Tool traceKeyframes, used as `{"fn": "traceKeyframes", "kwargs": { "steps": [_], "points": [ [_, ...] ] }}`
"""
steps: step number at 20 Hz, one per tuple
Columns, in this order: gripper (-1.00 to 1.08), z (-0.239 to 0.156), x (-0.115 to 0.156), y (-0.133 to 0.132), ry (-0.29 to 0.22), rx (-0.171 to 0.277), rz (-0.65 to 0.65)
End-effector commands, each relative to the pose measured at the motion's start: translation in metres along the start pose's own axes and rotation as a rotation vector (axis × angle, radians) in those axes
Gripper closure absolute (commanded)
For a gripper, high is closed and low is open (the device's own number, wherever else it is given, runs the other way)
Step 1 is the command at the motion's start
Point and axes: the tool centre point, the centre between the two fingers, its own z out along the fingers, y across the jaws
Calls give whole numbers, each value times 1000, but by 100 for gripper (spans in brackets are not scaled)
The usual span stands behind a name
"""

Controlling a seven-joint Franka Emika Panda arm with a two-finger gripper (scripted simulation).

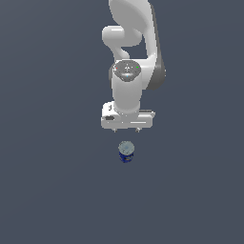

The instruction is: Pick up the object and move it to a goal position.

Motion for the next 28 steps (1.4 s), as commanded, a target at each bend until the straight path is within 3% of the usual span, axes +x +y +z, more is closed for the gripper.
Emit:
{"fn": "traceKeyframes", "kwargs": {
  "steps": [1, 15, 28],
  "points": [
    [-92, 3, 5, 0, 4, -1, 27],
    [-92, 29, 47, 0, 39, -15, 251],
    [-92, 40, 54, 0, 45, -18, 289]
  ]
}}
